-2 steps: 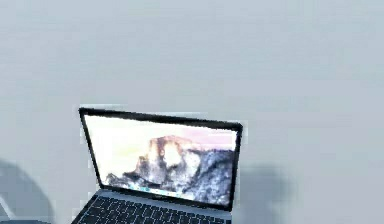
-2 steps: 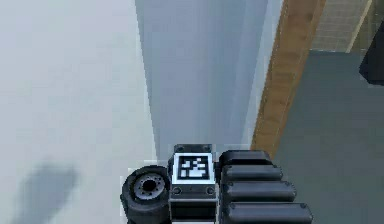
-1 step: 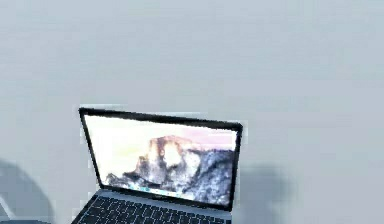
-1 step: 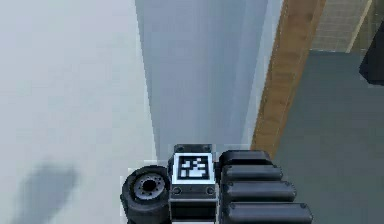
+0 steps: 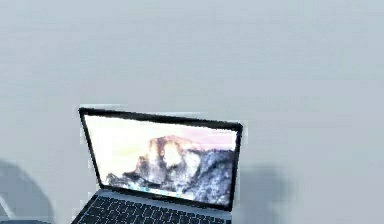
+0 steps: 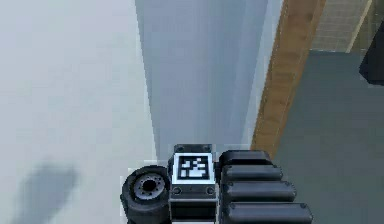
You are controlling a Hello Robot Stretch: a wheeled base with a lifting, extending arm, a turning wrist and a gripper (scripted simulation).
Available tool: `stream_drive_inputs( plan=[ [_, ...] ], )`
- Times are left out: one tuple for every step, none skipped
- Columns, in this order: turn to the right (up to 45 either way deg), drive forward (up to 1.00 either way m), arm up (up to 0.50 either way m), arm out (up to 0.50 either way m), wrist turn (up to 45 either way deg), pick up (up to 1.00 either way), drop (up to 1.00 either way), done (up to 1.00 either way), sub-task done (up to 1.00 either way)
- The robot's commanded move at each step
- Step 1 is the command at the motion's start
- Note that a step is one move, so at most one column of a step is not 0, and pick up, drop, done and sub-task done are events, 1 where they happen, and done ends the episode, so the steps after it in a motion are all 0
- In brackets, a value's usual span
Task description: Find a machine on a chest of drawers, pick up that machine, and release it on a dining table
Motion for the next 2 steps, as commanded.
stream_drive_inputs(
  plan=[
    [-45.0,0.00,0.00,0.00,0.0,0.00,0.00,0.00,0.00],
    [-45.0,0.00,0.00,0.00,0.0,0.00,0.00,0.00,0.00]
  ],
)
